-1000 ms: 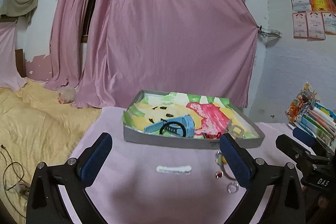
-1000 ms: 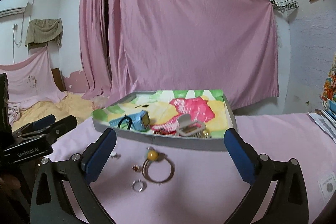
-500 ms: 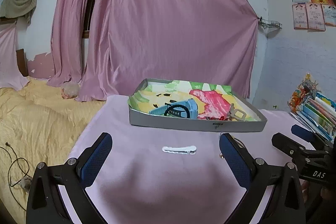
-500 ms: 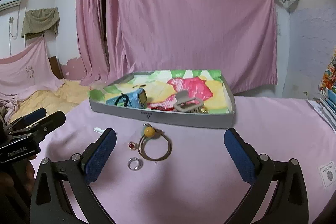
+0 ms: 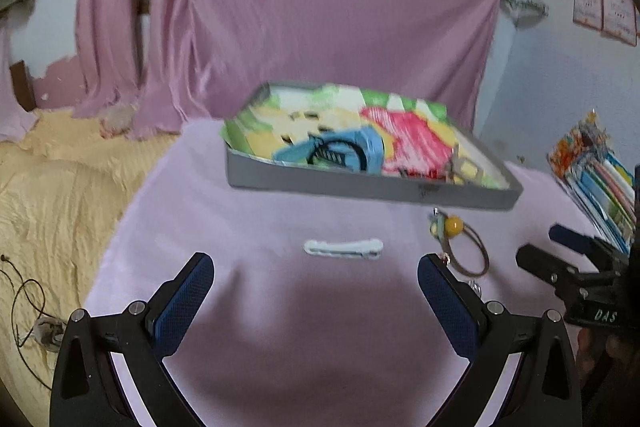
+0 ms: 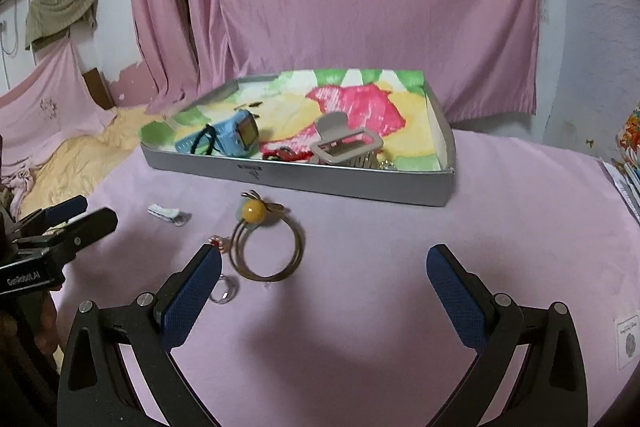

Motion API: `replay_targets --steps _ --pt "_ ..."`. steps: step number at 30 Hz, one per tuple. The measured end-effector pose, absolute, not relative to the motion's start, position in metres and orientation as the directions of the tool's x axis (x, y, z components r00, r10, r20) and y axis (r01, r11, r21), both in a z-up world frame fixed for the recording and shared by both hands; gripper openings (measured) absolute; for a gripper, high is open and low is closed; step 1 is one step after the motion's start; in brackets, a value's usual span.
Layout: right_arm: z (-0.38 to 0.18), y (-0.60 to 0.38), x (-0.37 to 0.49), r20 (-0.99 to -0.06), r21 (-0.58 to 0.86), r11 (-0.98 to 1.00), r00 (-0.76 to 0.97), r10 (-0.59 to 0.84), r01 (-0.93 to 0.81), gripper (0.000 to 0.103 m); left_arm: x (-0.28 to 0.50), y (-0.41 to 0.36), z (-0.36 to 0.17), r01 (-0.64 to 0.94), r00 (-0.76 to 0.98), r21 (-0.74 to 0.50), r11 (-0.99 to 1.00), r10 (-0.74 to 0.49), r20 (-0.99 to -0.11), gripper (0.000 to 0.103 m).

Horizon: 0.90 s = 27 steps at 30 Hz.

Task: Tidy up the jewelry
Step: 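Move both tools back from the tray toward the white hair clip and gold bangle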

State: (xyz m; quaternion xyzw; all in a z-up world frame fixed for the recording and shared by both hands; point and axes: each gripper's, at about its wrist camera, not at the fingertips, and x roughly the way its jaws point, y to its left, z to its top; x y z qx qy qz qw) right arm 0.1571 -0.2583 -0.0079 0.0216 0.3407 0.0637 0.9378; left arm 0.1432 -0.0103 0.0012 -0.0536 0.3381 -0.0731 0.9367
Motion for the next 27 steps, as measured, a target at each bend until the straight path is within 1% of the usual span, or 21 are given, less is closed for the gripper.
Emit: replay_targets --steps 3,4,5,6,7,8,12,14,16,18,20,23,24,25,26,27 --pt "-0.01 -0.257 0.166 -0.658 0.069 0.991 0.741 0.13 -0.112 0.097 0.152 -0.014 -0.004 0.104 0.733 -0.134 0.986 -0.167 -0.659 0.102" --pt "-0.011 -0.256 0.17 -0.669 0.061 0.991 0.732 0.128 -0.118 0.091 0.155 -0.016 -0.005 0.104 0.724 -0.129 0.986 -0.164 -0.671 0.102" --pt "-0.011 -0.255 0.172 -0.675 0.056 0.991 0.727 0.127 -0.121 0.083 0.158 -0.017 -0.006 0.103 0.716 -0.126 0.987 -0.162 -0.679 0.102" --pt "-0.013 -0.254 0.176 -0.687 0.053 0.99 0.715 0.13 -0.129 0.079 0.16 -0.018 -0.007 0.102 0.707 -0.125 0.987 -0.16 -0.688 0.102" --pt "-0.014 -0.253 0.178 -0.696 0.051 0.99 0.706 0.132 -0.135 0.072 0.163 -0.019 -0.007 0.103 0.701 -0.125 0.987 -0.161 -0.694 0.102" --pt "-0.015 -0.253 0.181 -0.706 0.054 0.989 0.695 0.137 -0.139 0.068 0.166 -0.02 -0.007 0.104 0.695 -0.124 0.987 -0.161 -0.701 0.102" --pt "-0.02 -0.249 0.191 -0.742 0.065 0.984 0.652 0.157 -0.164 0.063 0.175 -0.024 -0.009 0.114 0.675 -0.1 0.988 -0.151 -0.722 0.102" --pt "-0.021 -0.248 0.194 -0.751 0.062 0.982 0.64 0.162 -0.176 0.055 0.18 -0.025 -0.009 0.124 0.671 -0.084 0.989 -0.146 -0.727 0.102" --pt "-0.022 -0.246 0.198 -0.758 0.059 0.98 0.63 0.167 -0.189 0.05 0.185 -0.026 -0.009 0.135 0.666 -0.075 0.988 -0.147 -0.732 0.102" --pt "-0.023 -0.245 0.201 -0.763 0.056 0.979 0.624 0.168 -0.195 0.048 0.191 -0.027 -0.01 0.143 0.657 -0.068 0.987 -0.146 -0.739 0.102" --pt "-0.023 -0.242 0.204 -0.767 0.05 0.978 0.619 0.168 -0.203 0.042 0.196 -0.028 -0.012 0.152 0.639 -0.075 0.986 -0.156 -0.754 0.102" --pt "-0.024 -0.239 0.208 -0.772 0.048 0.976 0.612 0.172 -0.213 0.037 0.201 -0.03 -0.016 0.165 0.611 -0.091 0.982 -0.174 -0.772 0.102" --pt "-0.024 -0.238 0.209 -0.774 0.049 0.975 0.609 0.175 -0.217 0.035 0.202 -0.032 -0.016 0.168 0.605 -0.09 0.982 -0.175 -0.777 0.102" --pt "-0.025 -0.238 0.209 -0.775 0.051 0.974 0.606 0.178 -0.221 0.031 0.202 -0.033 -0.017 0.171 0.6 -0.088 0.981 -0.175 -0.781 0.101" --pt "-0.025 -0.237 0.21 -0.777 0.055 0.973 0.602 0.184 -0.226 0.029 0.203 -0.035 -0.018 0.175 0.595 -0.086 0.981 -0.175 -0.785 0.097" --pt "-0.026 -0.237 0.211 -0.776 0.055 0.972 0.603 0.186 -0.228 0.029 0.204 -0.036 -0.019 0.175 0.593 -0.079 0.981 -0.169 -0.787 0.096"
